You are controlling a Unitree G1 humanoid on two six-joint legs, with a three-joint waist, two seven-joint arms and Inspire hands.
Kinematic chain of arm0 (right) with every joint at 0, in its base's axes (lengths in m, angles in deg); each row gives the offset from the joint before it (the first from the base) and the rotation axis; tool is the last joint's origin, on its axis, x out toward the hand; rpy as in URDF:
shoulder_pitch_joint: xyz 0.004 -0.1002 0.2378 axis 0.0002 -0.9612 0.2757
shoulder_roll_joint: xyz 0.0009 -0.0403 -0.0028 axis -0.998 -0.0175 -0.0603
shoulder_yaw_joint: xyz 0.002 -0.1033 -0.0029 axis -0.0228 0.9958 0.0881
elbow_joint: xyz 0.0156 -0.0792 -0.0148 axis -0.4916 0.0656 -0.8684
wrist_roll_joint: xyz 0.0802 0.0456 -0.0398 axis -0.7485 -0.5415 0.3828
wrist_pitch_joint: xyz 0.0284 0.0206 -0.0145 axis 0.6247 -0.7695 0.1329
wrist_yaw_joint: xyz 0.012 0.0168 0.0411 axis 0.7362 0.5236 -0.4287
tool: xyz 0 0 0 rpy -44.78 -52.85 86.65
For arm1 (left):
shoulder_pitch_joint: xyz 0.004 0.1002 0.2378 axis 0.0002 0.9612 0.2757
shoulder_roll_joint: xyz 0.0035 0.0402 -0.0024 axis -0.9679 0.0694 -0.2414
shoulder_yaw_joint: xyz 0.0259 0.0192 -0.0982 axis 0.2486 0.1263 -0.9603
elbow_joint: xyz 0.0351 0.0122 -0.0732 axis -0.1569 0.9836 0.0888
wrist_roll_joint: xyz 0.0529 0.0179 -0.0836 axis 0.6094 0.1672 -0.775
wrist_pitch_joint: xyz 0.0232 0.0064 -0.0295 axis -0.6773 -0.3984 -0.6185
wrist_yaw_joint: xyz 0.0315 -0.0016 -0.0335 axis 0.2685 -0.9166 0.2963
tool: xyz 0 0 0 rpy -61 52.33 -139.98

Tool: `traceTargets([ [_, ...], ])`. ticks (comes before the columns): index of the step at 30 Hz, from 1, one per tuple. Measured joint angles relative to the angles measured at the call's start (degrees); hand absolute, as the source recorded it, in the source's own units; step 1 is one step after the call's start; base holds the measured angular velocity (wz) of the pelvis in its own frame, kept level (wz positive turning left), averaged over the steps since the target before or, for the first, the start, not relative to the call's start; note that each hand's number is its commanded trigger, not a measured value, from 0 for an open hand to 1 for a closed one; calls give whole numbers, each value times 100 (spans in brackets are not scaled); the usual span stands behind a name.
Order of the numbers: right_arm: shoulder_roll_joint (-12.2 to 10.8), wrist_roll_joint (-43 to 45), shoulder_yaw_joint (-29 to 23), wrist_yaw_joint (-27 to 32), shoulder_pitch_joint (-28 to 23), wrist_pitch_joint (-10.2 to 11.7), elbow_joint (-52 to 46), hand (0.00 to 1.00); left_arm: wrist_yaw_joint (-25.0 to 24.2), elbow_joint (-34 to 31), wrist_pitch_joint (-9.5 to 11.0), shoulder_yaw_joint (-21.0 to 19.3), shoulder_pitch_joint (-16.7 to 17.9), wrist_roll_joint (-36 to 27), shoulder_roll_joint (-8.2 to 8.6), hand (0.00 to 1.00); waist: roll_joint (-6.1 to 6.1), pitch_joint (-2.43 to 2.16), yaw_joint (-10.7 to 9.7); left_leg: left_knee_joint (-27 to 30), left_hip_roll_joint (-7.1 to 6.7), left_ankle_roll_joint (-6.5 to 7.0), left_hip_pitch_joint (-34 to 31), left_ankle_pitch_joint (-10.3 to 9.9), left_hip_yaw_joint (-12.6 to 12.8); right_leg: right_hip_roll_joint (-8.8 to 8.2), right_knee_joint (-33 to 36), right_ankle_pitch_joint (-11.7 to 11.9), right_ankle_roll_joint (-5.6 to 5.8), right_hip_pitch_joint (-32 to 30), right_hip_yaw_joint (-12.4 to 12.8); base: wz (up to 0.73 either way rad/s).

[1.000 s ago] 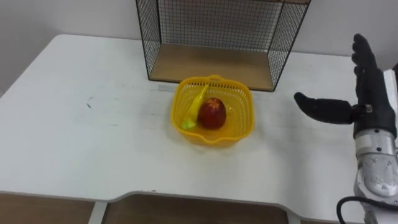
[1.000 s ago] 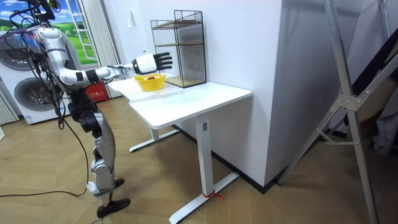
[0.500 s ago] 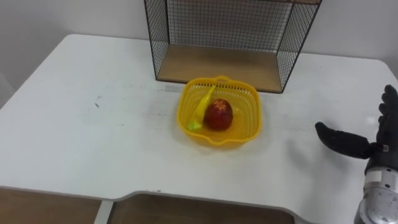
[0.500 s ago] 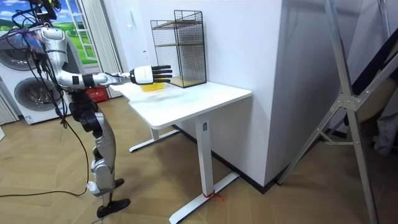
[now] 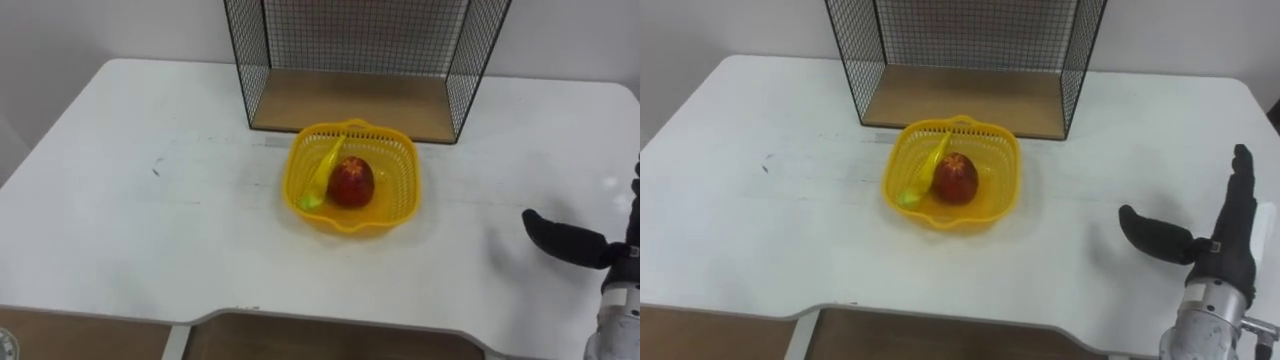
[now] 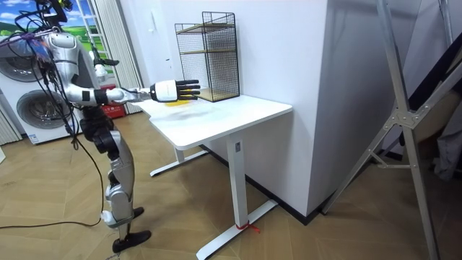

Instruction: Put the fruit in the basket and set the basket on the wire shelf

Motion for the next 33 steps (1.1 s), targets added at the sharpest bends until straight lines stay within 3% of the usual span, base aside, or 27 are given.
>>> traceTargets([
  [3, -2, -149, 3, -204, 7, 208, 54, 0, -295, -162, 215, 259, 1, -18, 1, 0, 27, 22, -39, 0, -3, -1, -4, -1, 6, 1, 7, 0, 0, 1, 19, 0],
  [7, -88, -634, 8, -285, 15, 295, 51, 0, -756, -209, 383, 652, -51, -370, 1, 0, 11, 40, -67, -17, -2, -7, -27, 3, 19, 6, 10, 0, 0, -6, 29, 0],
  [11, -259, -974, 116, -381, 23, 473, 53, 0, -1295, -204, 536, 1023, -177, -1247, 3, 0, -69, 92, -228, 4, 5, -15, -40, 9, 74, 11, 10, 0, -1, -30, 39, -2],
  [18, -410, -1684, 330, -1018, 49, 537, 53, 0, -2619, -61, 540, 1560, -314, -2681, 0, 0, -118, 89, -343, -13, 3, -12, -17, 8, 168, 9, 7, 1, -1, -88, 193, -7],
  [25, -459, -2324, 596, -1635, 65, 537, 55, 0, -3820, 369, 503, 2132, -381, -3665, 35, 0, -123, 89, -370, -73, 21, -12, 80, 9, 338, 14, 6, 1, -1, -80, 322, -12],
  [28, -521, -2922, 665, -1898, 154, 535, 55, 0, -4337, 609, 495, 2189, -381, -4693, 112, 0, -128, 92, -463, -130, 38, -12, 180, 9, 443, 24, 9, 1, -1, -56, 397, -16],
  [31, -653, -3115, 673, -2084, 232, 535, 77, 0, -4631, 1016, 443, 2237, -383, -4866, 123, 0, -126, 92, -500, -128, 43, -12, 182, 9, 472, 34, 16, 1, -1, -75, 466, -8],
  [33, -690, -3261, 682, -2230, 238, 530, 130, 0, -4846, 1212, 282, 2260, -383, -4863, 248, 0, -145, 101, -512, -124, 56, -12, 154, 9, 498, 42, 43, 4, -6, -136, 514, -9],
])
